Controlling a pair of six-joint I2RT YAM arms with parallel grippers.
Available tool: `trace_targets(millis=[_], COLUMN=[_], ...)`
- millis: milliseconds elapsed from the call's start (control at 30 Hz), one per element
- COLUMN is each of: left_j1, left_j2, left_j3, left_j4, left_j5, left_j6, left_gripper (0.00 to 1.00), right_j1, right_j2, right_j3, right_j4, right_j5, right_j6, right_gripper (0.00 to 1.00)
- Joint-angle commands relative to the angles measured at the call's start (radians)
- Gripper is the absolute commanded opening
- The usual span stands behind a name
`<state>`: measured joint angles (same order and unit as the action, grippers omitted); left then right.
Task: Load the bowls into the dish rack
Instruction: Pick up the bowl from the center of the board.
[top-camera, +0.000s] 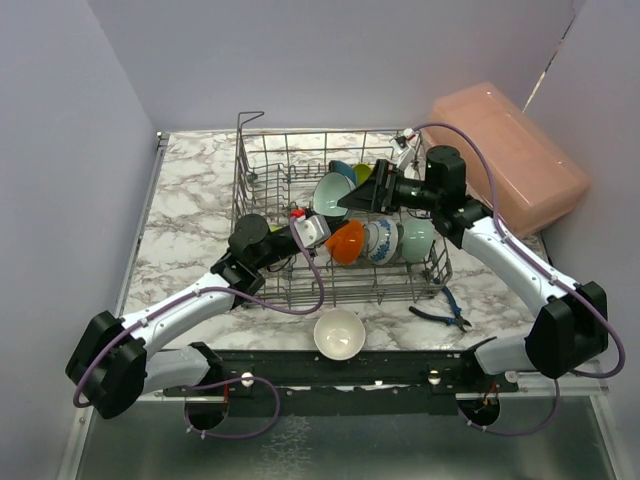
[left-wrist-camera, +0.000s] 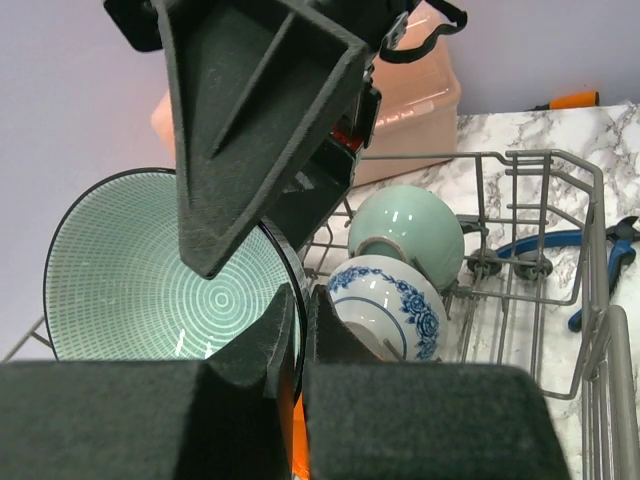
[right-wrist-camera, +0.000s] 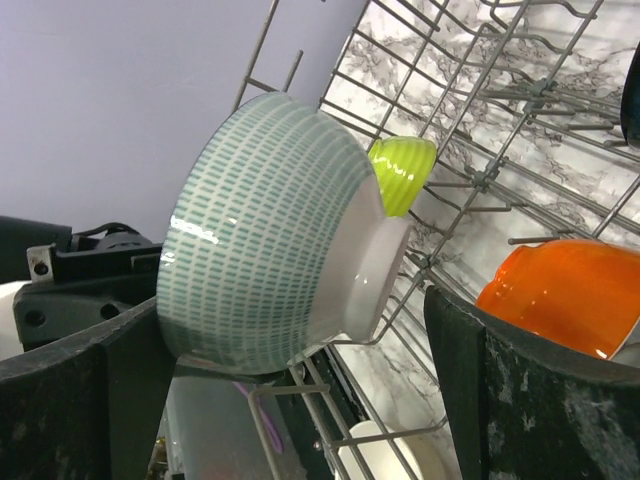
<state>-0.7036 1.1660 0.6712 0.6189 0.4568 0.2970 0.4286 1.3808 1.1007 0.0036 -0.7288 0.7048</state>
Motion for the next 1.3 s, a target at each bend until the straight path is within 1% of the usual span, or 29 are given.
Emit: trace_targets(millis=[0, 33, 100, 200, 300, 467, 500, 533, 567, 600, 633, 733, 833, 933, 967, 1067, 1267], left_j1=[-0.01, -0.012, -0.016, -0.02, -0.023, -0.025, -0.024, -0.024, -0.025, -0.025, -0.025, -0.024, -0.023, -0.02, -0.017, 0.004, 0.089], left_j2=[-0.044, -0.044, -0.044, -0.041, -0.035, -0.028, -0.028, -0.029, -0.029, -0.032, -0.036, -0.047, -0.053, -0.046, -0.041, -0.03, -0.027], left_j3=[0.005, 0.004, 0.004, 0.005, 0.015, 0.022, 0.023, 0.025, 0.028, 0.032, 0.036, 0.05, 0.084, 0.154, 0.18, 0.242, 0.304], left_j4=[0.055, 0.052, 0.045, 0.033, 0.013, 0.0, -0.003, -0.005, -0.01, -0.017, -0.028, -0.071, -0.137, -0.258, -0.301, -0.391, -0.453], left_j5=[-0.015, -0.014, -0.013, -0.009, -0.008, -0.008, -0.012, -0.016, -0.021, -0.024, -0.03, -0.053, -0.106, -0.154, -0.171, -0.23, -0.338], left_j6=[0.073, 0.076, 0.086, 0.1, 0.093, 0.091, 0.09, 0.086, 0.08, 0.073, 0.068, 0.067, 0.046, 0.037, 0.034, 0.013, -0.083], left_gripper=[0.0, 0.0, 0.0, 0.0, 0.0, 0.0, 0.03, 0.08, 0.15, 0.23, 0.34, 0.61, 0.79, 0.95, 0.98, 0.99, 0.99], right_j1=[0.02, 0.023, 0.028, 0.032, 0.033, 0.033, 0.033, 0.033, 0.033, 0.033, 0.033, 0.033, 0.033, 0.033, 0.033, 0.033, 0.033], right_j2=[0.028, 0.033, 0.039, 0.047, 0.053, 0.055, 0.055, 0.054, 0.051, 0.049, 0.045, 0.03, 0.02, 0.011, 0.007, -0.01, -0.025], right_j3=[0.043, 0.043, 0.04, 0.045, 0.052, 0.051, 0.051, 0.054, 0.054, 0.055, 0.058, 0.074, 0.102, 0.122, 0.125, 0.133, 0.149], right_j4=[-0.04, -0.035, -0.016, -0.012, 0.014, 0.013, 0.011, 0.006, 0.001, -0.002, -0.017, -0.08, -0.143, -0.192, -0.203, -0.237, -0.289], right_j5=[0.044, 0.042, 0.038, 0.029, 0.016, 0.02, 0.022, 0.026, 0.033, 0.043, 0.053, 0.102, 0.166, 0.22, 0.236, 0.284, 0.339], right_j6=[-0.022, -0.017, -0.003, 0.013, 0.019, 0.011, 0.006, 0.002, -0.005, -0.012, -0.022, -0.061, -0.105, -0.14, -0.149, -0.175, -0.217], right_gripper=[1.0, 1.0, 0.96, 0.84, 0.7, 0.35, 0.27, 0.19, 0.16, 0.1, 0.02, 0.0, 0.0, 0.0, 0.0, 0.0, 0.0])
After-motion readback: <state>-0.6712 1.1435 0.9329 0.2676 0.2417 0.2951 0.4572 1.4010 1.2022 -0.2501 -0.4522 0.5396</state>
